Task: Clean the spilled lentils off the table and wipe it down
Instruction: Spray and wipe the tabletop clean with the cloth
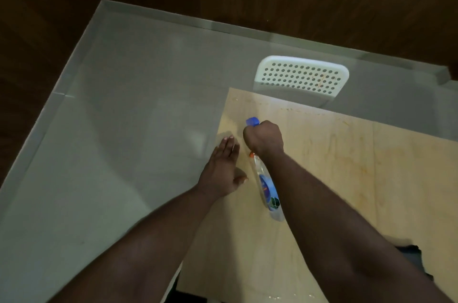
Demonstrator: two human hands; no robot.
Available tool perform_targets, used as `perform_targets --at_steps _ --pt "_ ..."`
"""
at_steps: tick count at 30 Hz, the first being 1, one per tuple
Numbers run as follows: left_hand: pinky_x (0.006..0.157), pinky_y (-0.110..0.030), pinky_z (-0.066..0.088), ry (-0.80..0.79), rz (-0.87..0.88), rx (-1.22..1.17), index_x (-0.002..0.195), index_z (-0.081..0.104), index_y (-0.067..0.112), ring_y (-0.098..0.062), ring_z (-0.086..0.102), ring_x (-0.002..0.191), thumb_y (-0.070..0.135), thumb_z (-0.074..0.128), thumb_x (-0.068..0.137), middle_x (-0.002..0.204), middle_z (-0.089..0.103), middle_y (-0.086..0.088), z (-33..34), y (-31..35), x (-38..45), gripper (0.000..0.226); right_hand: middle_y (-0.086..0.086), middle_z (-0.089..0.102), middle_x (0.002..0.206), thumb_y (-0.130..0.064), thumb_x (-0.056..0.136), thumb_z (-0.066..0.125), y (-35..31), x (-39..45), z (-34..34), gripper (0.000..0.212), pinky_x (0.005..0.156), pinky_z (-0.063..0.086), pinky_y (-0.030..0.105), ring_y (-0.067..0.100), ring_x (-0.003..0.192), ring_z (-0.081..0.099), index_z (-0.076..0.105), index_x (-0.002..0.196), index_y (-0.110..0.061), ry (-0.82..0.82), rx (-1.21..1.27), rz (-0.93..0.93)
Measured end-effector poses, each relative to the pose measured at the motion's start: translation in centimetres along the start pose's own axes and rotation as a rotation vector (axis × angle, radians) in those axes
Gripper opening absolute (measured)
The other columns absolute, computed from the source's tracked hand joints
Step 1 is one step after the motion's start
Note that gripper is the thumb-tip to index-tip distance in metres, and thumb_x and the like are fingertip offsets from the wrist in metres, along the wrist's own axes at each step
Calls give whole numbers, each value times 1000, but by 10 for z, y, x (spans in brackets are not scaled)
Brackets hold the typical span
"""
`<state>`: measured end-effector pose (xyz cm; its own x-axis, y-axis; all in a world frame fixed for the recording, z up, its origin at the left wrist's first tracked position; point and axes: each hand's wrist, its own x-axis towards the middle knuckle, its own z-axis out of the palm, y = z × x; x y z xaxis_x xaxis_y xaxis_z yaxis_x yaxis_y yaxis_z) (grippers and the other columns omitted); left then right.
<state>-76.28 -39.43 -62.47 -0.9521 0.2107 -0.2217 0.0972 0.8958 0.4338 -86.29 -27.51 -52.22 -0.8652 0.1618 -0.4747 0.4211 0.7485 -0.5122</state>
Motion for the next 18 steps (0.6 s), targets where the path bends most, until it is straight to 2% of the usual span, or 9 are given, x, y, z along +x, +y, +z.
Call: perform_targets --at_steps 2,6,9,12,16,18 --pt "132 -47 8 -25 27 12 168 8 9 -29 -9 163 59 67 92 176 -5 -14 0 7 14 109 8 62 83 -31 88 57 5 15 -13 26 68 45 31 30 80 62 63 91 -6 16 23 27" --pt "131 -48 -2 -44 1 96 167 8 12 -31 -15 162 65 63 91 175 -10 -15 4 26 25 108 10 70 85 -34 74 54 31 31 -38 37 67 58 36 29 76 67 70 90 -6 69 52 145" --pt "131 -48 -3 -57 11 90 167 9 12 -31 -16 161 64 61 93 175 -13 -17 8 42 29 106 8 70 85 -31 77 56 58 31 -65 29 70 62 40 26 75 68 68 90 -8 152 98 234" --pt "131 -45 -5 -96 49 77 168 10 12 -29 -16 161 62 64 92 175 -14 -14 13 61 36 106 8 69 87 -30 81 58 95 28 -96 28 71 60 37 26 77 68 66 94 -7 220 141 337" --pt "131 -44 -4 -131 89 81 168 7 14 -27 -18 161 66 68 88 175 -16 -13 22 85 38 113 13 74 82 -26 76 58 138 17 -124 29 78 66 47 32 67 75 65 93 -4 235 224 463" --pt "131 -44 -5 -142 93 75 168 6 15 -26 -19 161 67 69 86 175 -18 -12 27 93 31 116 13 74 82 -27 76 59 148 7 -129 26 78 65 46 31 71 74 66 91 -6 242 218 455"
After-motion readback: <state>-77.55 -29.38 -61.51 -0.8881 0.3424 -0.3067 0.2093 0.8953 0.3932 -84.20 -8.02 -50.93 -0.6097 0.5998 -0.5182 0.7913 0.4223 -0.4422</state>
